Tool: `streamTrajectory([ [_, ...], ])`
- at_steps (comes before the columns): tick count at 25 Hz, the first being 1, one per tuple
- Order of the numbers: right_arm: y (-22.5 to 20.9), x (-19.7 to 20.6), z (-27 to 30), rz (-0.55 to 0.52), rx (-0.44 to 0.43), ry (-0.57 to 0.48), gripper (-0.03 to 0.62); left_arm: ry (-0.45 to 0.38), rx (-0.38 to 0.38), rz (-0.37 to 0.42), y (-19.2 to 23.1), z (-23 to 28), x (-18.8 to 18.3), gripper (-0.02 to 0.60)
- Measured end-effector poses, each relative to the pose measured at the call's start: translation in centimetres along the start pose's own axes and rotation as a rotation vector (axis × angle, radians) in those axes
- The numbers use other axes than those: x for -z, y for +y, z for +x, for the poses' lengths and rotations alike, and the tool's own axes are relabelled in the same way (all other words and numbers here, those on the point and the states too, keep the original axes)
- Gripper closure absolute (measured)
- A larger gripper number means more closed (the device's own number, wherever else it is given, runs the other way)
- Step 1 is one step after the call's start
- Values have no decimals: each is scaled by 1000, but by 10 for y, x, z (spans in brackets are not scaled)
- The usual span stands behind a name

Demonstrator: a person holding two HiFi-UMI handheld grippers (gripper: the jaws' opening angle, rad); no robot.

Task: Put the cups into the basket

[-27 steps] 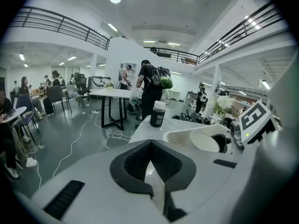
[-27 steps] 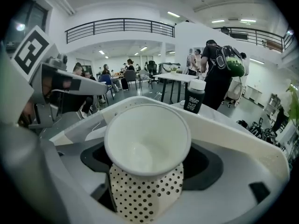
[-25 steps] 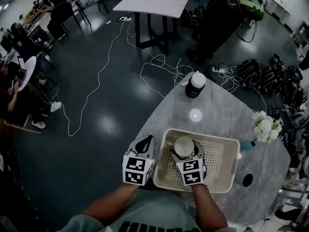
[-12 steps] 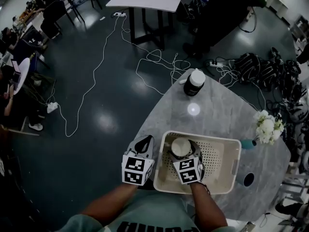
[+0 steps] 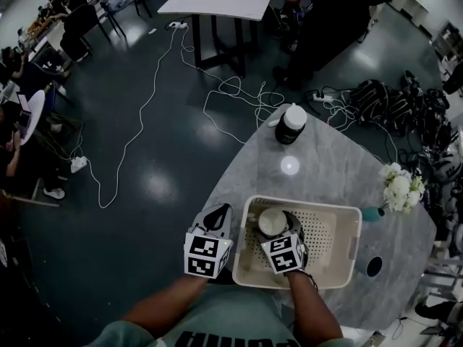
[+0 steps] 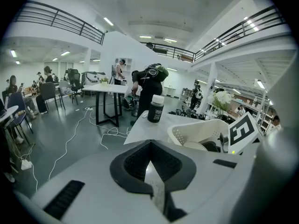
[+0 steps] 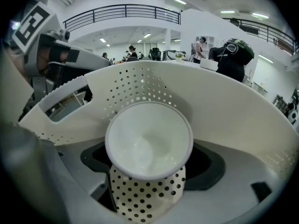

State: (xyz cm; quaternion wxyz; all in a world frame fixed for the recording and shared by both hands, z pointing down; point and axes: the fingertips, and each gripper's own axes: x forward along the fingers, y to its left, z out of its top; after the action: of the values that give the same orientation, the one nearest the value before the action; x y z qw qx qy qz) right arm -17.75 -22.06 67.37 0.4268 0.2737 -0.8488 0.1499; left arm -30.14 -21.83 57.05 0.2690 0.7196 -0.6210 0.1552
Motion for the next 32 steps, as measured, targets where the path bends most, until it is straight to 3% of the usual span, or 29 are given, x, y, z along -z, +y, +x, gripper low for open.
streamTrajectory([
  [14,9,1,-37,-19,-44,8,187,-54,14,12,-26,-28,-10,575],
  [32,18,-8,-131,-19,18,-176,204,-140,28,46,-89,-80,-17,575],
])
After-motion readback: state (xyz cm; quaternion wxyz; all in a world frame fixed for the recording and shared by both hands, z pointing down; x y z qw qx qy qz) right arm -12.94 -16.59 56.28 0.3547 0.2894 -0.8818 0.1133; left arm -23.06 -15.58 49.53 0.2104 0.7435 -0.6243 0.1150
